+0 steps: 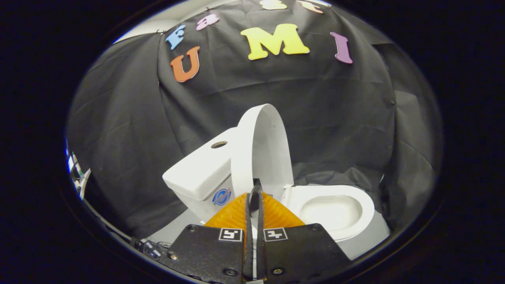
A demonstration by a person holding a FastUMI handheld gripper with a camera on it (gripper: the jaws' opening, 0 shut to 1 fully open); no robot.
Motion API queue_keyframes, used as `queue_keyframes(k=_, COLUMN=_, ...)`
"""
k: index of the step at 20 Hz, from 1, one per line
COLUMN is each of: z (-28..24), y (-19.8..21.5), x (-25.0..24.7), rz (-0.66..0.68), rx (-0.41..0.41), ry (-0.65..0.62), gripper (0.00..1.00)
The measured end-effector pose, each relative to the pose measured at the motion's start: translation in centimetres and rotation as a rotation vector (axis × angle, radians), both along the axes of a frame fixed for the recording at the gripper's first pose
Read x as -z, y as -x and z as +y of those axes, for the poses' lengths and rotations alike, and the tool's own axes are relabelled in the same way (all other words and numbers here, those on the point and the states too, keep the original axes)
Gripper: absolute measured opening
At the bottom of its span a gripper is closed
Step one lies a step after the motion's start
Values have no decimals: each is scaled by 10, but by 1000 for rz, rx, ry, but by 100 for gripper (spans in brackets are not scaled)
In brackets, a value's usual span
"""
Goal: Open the toilet lid.
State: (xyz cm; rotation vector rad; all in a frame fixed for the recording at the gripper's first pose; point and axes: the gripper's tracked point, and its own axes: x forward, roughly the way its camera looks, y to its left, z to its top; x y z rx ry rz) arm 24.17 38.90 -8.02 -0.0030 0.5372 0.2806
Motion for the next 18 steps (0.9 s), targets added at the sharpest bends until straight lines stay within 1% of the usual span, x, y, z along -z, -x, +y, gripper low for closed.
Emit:
queue_keyframes(k=6, z=22, y=1, x=2, rz=0, rx=-34, ry=35, gripper=7)
queue_keyframes(k=18, z=46, y=2, x=8, rz=-9, rx=-79, ry=101, gripper=7)
